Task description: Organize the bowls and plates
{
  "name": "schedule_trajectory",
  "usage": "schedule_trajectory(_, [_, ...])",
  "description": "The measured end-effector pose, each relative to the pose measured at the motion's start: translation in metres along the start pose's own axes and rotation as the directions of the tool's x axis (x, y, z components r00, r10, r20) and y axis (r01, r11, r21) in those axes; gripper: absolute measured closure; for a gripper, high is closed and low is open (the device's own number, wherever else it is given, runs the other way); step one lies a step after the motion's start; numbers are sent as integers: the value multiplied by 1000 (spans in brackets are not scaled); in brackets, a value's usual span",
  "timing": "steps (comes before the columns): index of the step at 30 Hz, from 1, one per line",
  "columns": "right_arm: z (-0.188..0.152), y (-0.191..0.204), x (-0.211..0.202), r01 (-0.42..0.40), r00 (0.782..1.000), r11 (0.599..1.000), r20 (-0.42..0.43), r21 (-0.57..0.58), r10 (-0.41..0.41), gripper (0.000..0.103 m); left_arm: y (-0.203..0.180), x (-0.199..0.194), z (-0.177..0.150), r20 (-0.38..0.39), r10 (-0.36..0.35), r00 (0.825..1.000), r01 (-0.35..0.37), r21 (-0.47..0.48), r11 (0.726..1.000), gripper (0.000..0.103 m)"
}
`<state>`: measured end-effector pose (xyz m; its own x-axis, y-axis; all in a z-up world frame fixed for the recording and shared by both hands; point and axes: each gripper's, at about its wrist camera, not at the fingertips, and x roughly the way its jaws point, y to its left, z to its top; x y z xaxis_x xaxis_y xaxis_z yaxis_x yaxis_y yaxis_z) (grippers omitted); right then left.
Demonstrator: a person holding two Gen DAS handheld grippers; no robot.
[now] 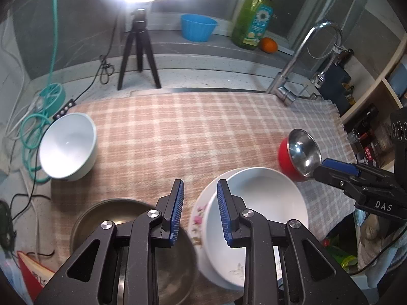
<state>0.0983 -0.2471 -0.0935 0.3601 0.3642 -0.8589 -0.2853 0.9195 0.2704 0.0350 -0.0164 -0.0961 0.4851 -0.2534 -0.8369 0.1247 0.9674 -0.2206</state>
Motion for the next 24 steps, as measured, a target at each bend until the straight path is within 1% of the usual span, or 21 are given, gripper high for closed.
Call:
schedule_trajectory(6, [0,-33,-10,79,997,997,12,3,-79,51,-32,10,9,2,-6,1000,6,64,998,78])
schedule_trajectory(8, [-1,-42,-10,96,995,995,1,2,-96,51,-42,13,11,4,-6,1000,6,84,996,78])
schedule_trajectory(12, [-3,-61,-11,126,992,992,17,28,-126,51,-61,23,16,-6,-25,1000,25,104,994,78])
schedule_trajectory(15, [-6,-75,-16,139,989,989,41,44,-141,51,-71,30,19,-14,-34,999,35,111,993,78])
schedule_trajectory(19, [-7,-92,-20,129,990,990,52,60,-132,51,-84,38,23,-22,-44,999,46,120,992,78])
schedule_trajectory(22, [-7,-104,-20,151,987,986,35,70,-154,51,-94,45,25,-33,-58,998,62,121,991,78])
schedule_trajectory(24, [-5,-113,-16,169,985,982,1,85,-170,51,-101,50,27,-39,-72,997,77,124,989,78])
